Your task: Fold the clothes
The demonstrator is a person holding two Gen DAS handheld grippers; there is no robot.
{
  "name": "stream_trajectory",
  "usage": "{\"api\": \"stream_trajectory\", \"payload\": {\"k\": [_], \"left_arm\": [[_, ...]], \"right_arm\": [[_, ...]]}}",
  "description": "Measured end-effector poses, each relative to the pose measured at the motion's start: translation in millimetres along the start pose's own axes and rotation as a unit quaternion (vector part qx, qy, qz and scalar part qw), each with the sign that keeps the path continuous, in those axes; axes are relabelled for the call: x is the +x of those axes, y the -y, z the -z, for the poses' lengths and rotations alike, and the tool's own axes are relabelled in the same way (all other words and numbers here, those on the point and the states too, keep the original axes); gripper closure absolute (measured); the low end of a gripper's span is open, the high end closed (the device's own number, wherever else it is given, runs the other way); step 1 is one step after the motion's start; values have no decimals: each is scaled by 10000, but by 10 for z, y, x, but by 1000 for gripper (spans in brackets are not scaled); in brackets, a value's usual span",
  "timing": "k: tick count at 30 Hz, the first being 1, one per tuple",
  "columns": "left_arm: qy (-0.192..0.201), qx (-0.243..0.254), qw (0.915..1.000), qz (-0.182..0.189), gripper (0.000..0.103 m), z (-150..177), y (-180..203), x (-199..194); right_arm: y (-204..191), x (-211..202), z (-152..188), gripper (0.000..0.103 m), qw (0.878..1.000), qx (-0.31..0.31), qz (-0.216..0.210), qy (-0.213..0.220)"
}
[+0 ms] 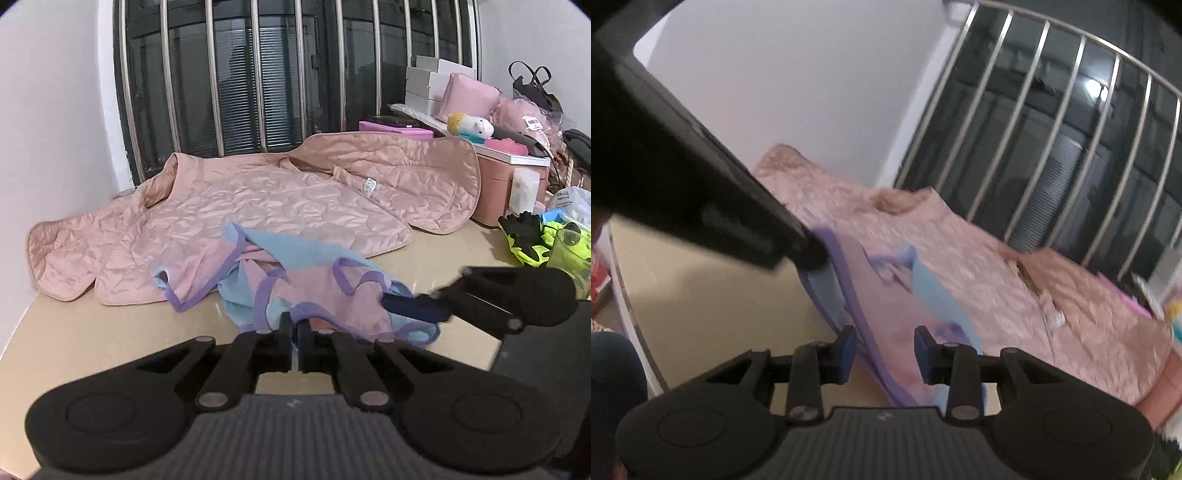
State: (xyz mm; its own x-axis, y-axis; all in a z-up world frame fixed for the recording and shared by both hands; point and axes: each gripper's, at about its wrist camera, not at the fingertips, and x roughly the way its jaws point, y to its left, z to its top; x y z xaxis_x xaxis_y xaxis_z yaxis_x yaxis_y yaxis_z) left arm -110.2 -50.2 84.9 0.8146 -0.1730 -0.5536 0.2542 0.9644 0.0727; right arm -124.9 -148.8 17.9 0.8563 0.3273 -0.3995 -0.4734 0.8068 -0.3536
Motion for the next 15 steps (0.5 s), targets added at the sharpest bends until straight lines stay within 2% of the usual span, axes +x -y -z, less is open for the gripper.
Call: {"api": "stream_trajectory", "payload": {"k": [4, 9, 12, 15], "left_arm": [[-26, 32, 10000, -28, 101, 28, -10, -25], [51, -8, 10000, -67, 101, 11, -75, -113], [82, -29, 9999, -115, 101, 7, -129, -154], [73, -88, 9999, -118, 101, 19, -179, -168]], "right_arm": [[-66, 78, -97, 70, 9999, -73, 102, 116], [-87, 243, 12, 70, 9967, -369, 689, -214], [70, 272, 116, 70, 9945, -60, 870, -585], [181, 218, 230, 70, 9916, 48, 1081, -706]]}}
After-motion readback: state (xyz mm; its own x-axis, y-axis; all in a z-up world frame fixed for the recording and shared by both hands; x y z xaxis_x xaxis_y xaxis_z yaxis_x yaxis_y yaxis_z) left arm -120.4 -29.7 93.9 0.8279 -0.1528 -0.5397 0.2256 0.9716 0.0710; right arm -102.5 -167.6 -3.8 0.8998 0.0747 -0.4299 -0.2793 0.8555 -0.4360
